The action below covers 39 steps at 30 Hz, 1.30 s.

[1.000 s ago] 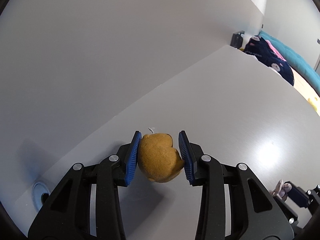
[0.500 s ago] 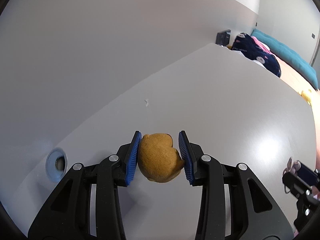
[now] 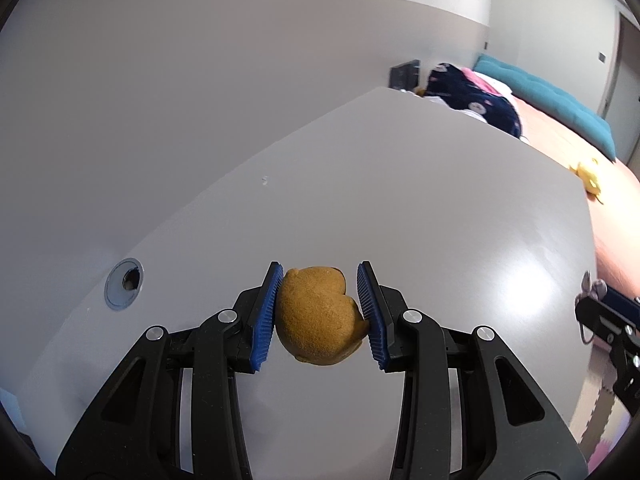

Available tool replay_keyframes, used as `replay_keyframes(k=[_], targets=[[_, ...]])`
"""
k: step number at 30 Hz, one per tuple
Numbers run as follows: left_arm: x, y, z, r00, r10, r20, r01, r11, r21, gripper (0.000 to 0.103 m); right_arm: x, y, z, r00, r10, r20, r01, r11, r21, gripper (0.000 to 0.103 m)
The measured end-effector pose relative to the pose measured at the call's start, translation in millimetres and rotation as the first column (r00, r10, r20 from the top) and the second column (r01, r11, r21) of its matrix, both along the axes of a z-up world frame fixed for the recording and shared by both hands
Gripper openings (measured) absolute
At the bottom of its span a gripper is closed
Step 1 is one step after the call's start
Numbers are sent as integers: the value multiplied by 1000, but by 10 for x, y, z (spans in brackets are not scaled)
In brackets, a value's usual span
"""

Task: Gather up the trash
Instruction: 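Carry the orange plush and knotted hair tie over to the black trash bag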

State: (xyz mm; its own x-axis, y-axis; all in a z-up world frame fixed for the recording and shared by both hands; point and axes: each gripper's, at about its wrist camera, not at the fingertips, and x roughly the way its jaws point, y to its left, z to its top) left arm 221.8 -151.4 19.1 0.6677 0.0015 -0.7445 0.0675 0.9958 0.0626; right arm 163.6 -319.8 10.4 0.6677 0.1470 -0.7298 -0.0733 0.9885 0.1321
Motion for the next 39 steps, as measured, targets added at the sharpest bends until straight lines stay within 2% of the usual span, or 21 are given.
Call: replay_keyframes(k=[10, 23, 39], targets=[[-433, -197, 96, 997, -72, 12, 72, 997, -1, 39, -419, -299, 82, 998, -61, 23, 61, 998, 5, 28], [-746, -595, 148, 985, -171, 15, 172, 985, -12, 39, -815, -664, 187, 991, -123, 56, 123, 992, 2, 28], [-1026, -1413, 181, 944, -329, 16, 329, 944, -9, 39, -1211, -1380, 142, 964, -258, 57, 259, 966, 2, 28]])
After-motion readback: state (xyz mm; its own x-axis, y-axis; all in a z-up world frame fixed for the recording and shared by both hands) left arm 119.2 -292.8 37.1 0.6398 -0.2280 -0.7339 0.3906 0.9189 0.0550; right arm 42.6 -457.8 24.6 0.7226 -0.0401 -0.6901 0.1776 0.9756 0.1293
